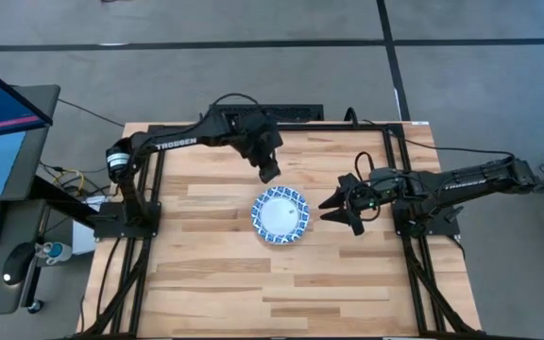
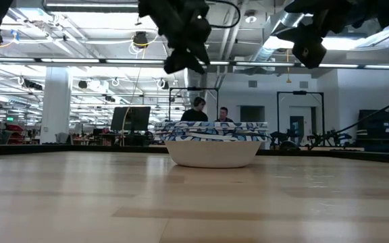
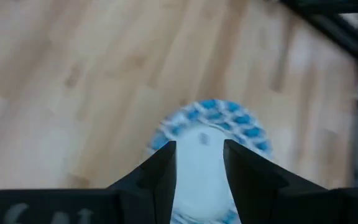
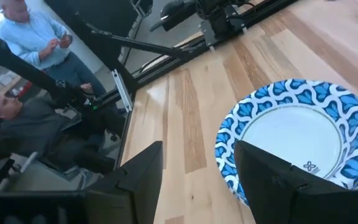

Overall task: Nest bowls inside each other
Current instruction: Return to Home Position

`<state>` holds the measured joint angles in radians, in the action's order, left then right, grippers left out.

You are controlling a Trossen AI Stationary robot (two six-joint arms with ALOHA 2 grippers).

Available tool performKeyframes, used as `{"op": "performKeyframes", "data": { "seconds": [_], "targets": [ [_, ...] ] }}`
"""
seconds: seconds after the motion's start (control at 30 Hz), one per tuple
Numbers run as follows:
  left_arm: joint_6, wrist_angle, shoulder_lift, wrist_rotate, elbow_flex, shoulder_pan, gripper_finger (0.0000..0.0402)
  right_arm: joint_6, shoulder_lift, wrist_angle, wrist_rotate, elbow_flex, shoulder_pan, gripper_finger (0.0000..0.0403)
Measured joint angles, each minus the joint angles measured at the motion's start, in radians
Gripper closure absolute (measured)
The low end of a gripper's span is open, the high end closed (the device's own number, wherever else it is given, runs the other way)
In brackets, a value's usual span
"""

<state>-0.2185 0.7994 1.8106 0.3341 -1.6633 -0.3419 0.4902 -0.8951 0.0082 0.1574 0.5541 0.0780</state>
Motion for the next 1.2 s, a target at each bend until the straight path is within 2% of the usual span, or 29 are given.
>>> {"op": "performKeyframes", "data": {
  "seconds": [0.1,0.33,0.5,0.6,0.7,0.83,1.0,1.13,1.2],
  "targets": [
    [-0.022,0.072,0.000,0.043,-0.042,0.022,0.0278,0.008,-0.002,0.000,0.000,0.000,0.000,0.0182],
    [0.016,0.224,-0.001,0.049,-0.159,0.096,0.0278,0.024,-0.010,0.000,0.000,0.001,0.000,0.0182],
    [0.008,0.215,-0.001,0.005,-0.175,0.115,0.0278,0.007,-0.003,0.061,0.007,0.001,-0.002,0.0182],
    [0.048,0.189,-0.011,0.039,-0.174,0.118,0.0278,-0.066,0.029,0.185,0.066,0.002,0.002,0.0182],
    [0.054,0.100,-0.075,0.079,-0.174,0.127,0.0278,-0.119,0.090,0.250,0.097,0.002,0.011,0.0182],
    [0.110,0.069,-0.202,0.044,-0.174,0.127,0.0278,-0.127,0.214,0.112,0.089,0.002,0.013,0.0182],
    [0.183,0.069,-0.389,-0.081,-0.086,0.126,0.0278,-0.139,0.341,0.033,0.048,-0.032,0.013,0.0182],
    [0.170,0.028,-0.518,-0.080,0.074,0.125,0.0278,-0.188,0.425,0.033,0.022,-0.081,0.006,0.0182],
    [0.173,-0.021,-0.582,-0.030,0.180,0.124,0.0278,-0.200,0.465,0.024,-0.003,-0.116,-0.008,0.0182]
  ]
}}
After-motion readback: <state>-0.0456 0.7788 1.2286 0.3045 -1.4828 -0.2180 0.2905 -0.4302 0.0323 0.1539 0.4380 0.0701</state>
